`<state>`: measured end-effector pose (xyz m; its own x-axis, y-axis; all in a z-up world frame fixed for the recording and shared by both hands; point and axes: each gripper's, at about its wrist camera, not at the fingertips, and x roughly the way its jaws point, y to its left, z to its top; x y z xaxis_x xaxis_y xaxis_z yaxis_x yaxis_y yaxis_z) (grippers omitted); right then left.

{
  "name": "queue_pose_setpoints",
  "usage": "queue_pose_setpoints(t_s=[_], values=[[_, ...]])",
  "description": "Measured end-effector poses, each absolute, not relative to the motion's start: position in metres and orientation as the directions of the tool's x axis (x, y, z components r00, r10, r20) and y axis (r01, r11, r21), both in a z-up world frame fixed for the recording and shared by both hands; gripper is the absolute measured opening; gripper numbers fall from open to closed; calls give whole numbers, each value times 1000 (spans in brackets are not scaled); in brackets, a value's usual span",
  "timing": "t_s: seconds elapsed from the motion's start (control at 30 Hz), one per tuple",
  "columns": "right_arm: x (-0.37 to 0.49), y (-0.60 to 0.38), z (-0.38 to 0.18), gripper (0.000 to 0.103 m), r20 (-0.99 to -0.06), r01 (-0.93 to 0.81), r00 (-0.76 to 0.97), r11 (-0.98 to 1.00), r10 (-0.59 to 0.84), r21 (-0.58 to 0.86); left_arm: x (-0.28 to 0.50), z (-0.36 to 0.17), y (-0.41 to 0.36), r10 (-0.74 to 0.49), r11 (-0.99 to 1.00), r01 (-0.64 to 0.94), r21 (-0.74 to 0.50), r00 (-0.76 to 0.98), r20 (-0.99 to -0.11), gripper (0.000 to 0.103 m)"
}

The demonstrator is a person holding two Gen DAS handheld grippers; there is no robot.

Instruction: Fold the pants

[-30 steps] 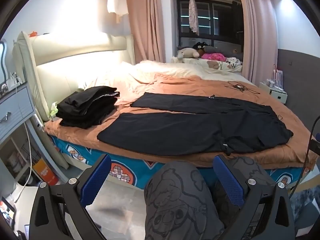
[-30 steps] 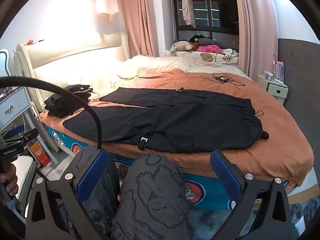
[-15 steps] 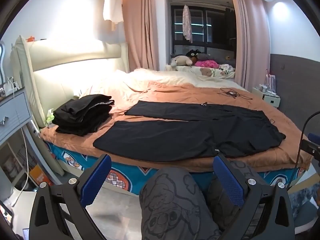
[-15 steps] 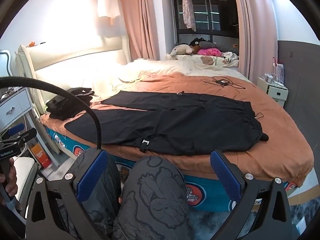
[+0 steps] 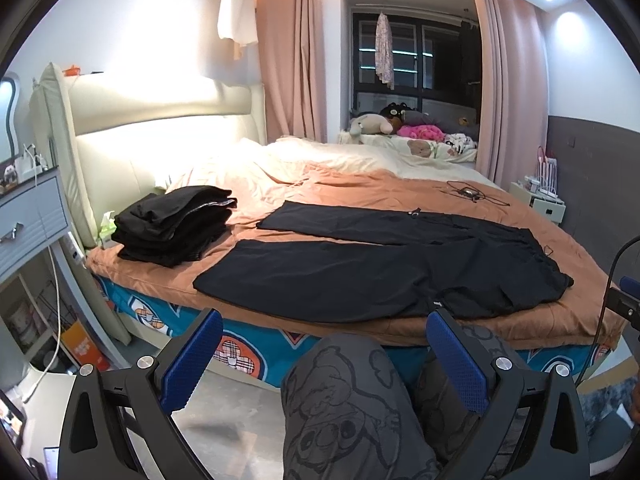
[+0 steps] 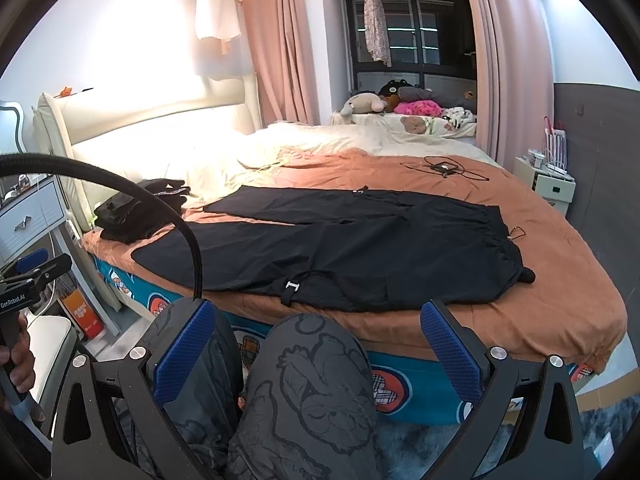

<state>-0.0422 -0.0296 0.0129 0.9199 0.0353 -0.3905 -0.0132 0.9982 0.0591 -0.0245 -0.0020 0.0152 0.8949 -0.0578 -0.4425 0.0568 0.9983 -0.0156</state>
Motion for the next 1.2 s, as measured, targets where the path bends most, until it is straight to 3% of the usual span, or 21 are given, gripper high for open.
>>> queue_pose_setpoints(t_s=[1.2], values=[[-53,-29,11,103,-357,6,934,998,15,59,-39,25,4,-57,998,51,-24,914,-403,103]])
